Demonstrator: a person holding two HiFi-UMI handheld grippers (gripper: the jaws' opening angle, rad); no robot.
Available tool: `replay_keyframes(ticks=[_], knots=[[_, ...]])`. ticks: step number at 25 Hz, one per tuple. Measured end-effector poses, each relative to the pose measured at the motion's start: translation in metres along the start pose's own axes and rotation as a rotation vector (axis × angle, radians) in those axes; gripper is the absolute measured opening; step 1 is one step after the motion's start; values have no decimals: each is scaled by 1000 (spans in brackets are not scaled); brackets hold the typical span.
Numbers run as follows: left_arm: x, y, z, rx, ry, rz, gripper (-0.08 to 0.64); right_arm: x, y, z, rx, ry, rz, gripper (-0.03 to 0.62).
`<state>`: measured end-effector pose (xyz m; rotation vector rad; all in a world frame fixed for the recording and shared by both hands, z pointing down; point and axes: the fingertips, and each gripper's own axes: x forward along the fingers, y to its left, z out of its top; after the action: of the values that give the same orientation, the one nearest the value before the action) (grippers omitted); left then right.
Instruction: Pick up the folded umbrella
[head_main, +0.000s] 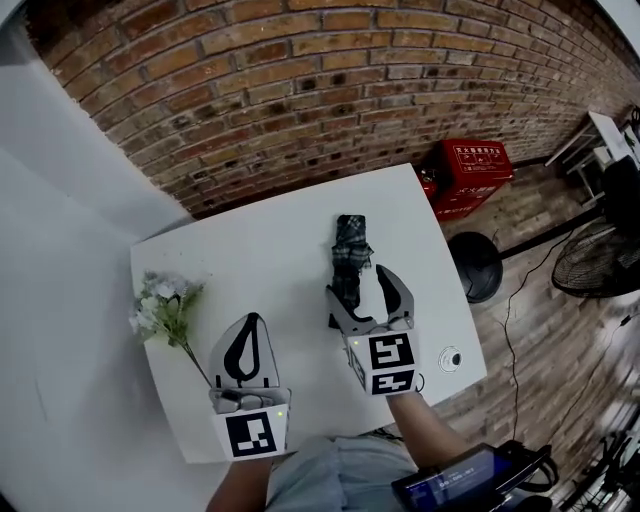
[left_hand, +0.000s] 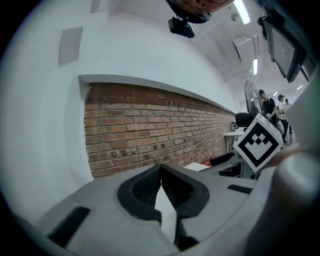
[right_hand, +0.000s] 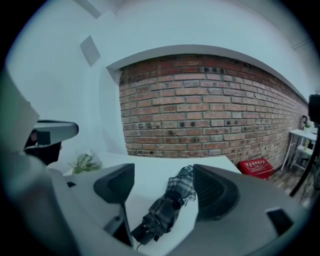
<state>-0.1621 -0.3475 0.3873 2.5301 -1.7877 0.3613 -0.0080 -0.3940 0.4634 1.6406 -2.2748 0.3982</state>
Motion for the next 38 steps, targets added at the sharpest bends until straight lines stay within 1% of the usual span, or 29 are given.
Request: replay_keyframes(ticks=[4,16,21,27,30,33,35,38], knots=[[10,4,-15,-15,42,-15,8,17,-4,-15,16,49,-20,371],[31,26,-54,-49,116,-23,8,57,-7,-73,87,201,-44,391],[36,34,-62,-64,124,-21,8,67,-8,-90,112,246,-48,393],[44,39,-69,-48,108,-28,8,71,-13,-99,134,282,-63,393],[46,36,-72,-52,115,-40,8,71,-14,-110,177,312,-64,393],[48,34,-71,-54,104,-44,8,73,-13,-116,229,334,-52,396],[47,36,-71,-53,94,-39,8,75,-11,-118,235,346,-53,394],[45,39,-73,-59,106,-30,8,76,-10,-120,226,361,-57,394]])
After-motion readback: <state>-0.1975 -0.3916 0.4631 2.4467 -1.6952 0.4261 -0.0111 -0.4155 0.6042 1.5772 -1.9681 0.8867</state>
